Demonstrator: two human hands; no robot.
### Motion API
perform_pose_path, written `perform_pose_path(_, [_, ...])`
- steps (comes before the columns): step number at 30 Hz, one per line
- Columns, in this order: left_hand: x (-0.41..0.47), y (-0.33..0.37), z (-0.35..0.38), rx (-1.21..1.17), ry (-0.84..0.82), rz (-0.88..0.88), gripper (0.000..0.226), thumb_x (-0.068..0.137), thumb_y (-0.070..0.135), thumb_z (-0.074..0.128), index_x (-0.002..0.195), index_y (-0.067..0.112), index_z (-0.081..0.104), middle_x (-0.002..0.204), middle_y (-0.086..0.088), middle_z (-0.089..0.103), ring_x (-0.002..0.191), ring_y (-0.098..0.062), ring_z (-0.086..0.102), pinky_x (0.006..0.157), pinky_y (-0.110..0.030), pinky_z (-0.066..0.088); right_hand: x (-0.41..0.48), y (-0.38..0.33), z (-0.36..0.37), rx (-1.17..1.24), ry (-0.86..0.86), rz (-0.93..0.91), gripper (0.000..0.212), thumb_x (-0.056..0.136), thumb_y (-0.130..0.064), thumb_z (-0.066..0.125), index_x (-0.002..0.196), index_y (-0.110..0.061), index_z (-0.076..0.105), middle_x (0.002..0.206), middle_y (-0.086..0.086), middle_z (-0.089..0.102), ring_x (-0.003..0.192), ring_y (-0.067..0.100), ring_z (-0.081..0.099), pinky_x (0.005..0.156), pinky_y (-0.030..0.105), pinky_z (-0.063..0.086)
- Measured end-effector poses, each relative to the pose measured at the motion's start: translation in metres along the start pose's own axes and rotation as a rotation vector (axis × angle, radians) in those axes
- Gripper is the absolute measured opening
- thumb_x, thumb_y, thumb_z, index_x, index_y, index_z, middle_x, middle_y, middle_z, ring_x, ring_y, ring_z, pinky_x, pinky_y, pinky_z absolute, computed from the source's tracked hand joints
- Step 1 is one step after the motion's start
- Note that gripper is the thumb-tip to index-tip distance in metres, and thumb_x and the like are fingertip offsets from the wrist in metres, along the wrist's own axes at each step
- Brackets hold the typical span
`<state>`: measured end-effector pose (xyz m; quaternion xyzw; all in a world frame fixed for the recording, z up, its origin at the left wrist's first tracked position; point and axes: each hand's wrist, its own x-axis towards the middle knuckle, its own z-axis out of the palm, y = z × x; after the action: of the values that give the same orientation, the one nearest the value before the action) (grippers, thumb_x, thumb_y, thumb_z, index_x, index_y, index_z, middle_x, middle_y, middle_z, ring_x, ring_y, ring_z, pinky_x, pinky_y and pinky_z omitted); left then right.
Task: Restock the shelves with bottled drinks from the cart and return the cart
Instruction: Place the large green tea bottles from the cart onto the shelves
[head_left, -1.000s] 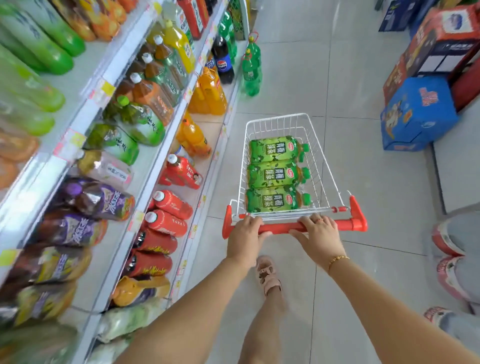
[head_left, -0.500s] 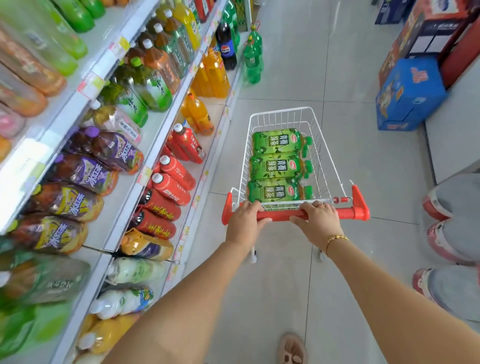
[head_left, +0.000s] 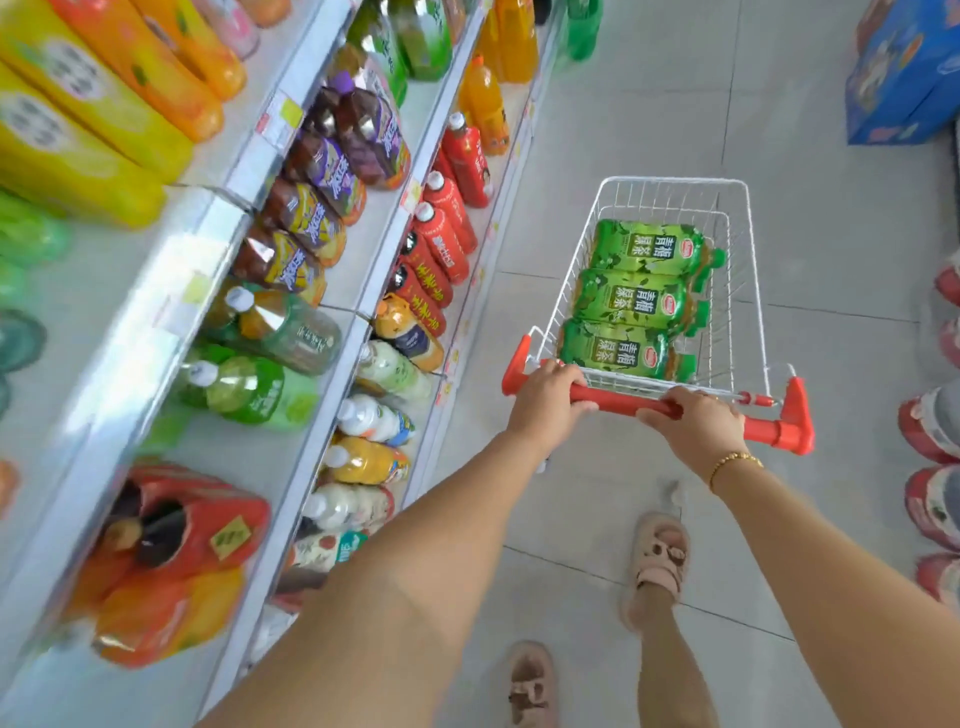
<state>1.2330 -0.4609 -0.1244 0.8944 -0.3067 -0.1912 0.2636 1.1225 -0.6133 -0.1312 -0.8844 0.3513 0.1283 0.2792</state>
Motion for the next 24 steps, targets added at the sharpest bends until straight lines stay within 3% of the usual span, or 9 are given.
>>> perform_pose_path(10, [-0.156, -0.043, -0.001, -0.018, -0.009, -0.055, 0.032, 0.078, 0.022, 0.074, 0.103, 0.005, 0.063, 0.106, -0.013, 0.059, 0.098, -0.026, 0.056, 0.085, -0.031, 0.042, -0.132, -0.012, 0.08, -0.038, -0.041, -0.03, 0.035, 0.087, -0.052, 0.054, 0.1, -0.019, 0.059, 0.081, 0.001, 0.057, 0.093, 0.027, 0.056, 0.091, 0.035, 0.033])
perform_pose_path(14, [-0.21, -0.058, 0.003, -0.031, 0.019, -0.068, 0.034, 0.077, 0.024, 0.074, 0.104, 0.006, 0.064, 0.106, -0.01, 0.06, 0.099, -0.024, 0.057, 0.088, -0.029, 0.043, -0.172, -0.018, 0.1, -0.086, -0.107, -0.032, 0.031, 0.088, -0.053, 0.052, 0.091, -0.022, 0.056, 0.077, -0.002, 0.056, 0.085, 0.022, 0.052, 0.092, 0.033, 0.032])
perform_pose_path(24, [-0.355, -0.075, 0.037, -0.05, 0.111, -0.131, 0.03, 0.076, 0.024, 0.076, 0.098, 0.007, 0.064, 0.1, -0.009, 0.059, 0.096, -0.022, 0.056, 0.083, -0.031, 0.044, -0.293, -0.002, 0.145, -0.064, -0.119, -0.139, 0.025, 0.088, -0.05, 0.054, 0.086, -0.025, 0.051, 0.081, -0.005, 0.053, 0.096, 0.022, 0.054, 0.1, 0.035, 0.028])
